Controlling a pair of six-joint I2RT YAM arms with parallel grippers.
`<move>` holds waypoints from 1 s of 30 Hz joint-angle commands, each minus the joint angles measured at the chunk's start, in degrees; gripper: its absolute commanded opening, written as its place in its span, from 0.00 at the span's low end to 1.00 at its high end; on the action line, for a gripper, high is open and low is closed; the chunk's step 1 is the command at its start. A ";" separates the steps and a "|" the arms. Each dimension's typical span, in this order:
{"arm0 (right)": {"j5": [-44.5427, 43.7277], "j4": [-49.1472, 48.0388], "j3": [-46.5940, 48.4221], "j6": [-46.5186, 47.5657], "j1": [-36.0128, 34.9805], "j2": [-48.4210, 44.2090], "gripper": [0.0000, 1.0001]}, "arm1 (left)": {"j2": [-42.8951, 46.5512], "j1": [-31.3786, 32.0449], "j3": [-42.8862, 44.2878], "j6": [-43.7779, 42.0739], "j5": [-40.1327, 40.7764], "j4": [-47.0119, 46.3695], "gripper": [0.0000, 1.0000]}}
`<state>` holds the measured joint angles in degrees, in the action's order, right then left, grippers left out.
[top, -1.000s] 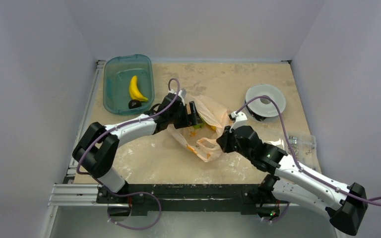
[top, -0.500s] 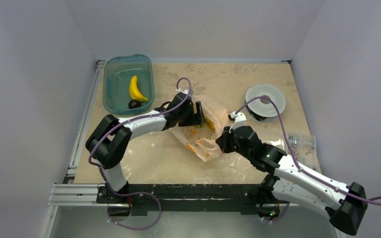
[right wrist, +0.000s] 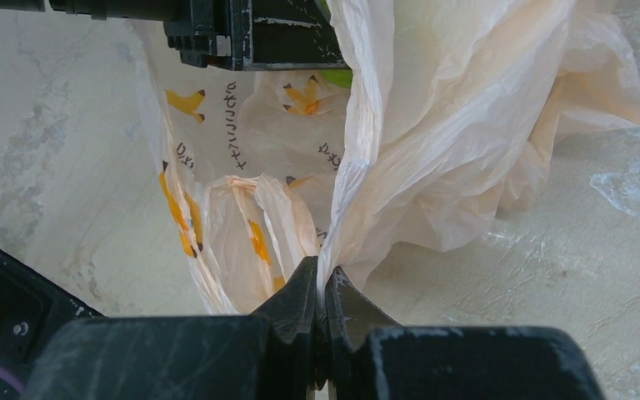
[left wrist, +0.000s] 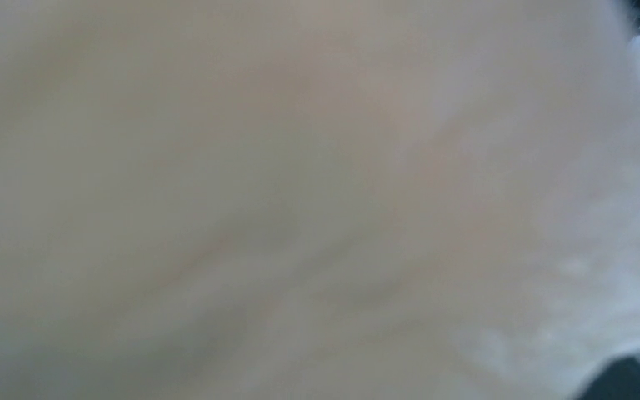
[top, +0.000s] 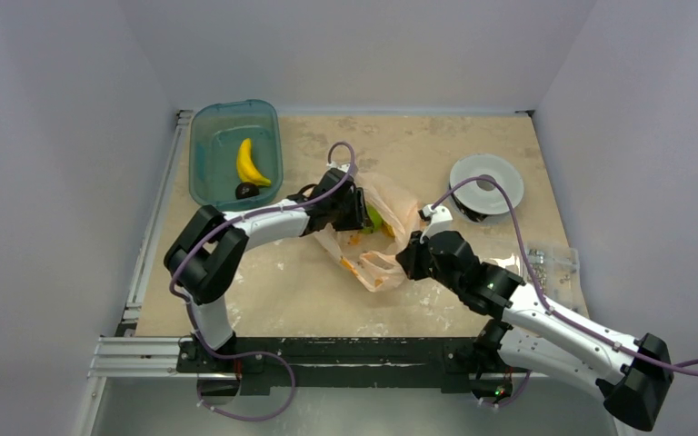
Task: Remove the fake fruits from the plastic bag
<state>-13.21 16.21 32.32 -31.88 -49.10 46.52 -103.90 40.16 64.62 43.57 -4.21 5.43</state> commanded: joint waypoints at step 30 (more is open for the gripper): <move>-14.99 -4.39 -1.18 0.23 -0.12 0.55 0.00 | 40.57 -11.39 3.04 -13.53 -14.64 32.72 0.00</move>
<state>-28.53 15.16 31.24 -33.54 -49.10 47.55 -67.29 34.41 62.76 36.05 -23.42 28.58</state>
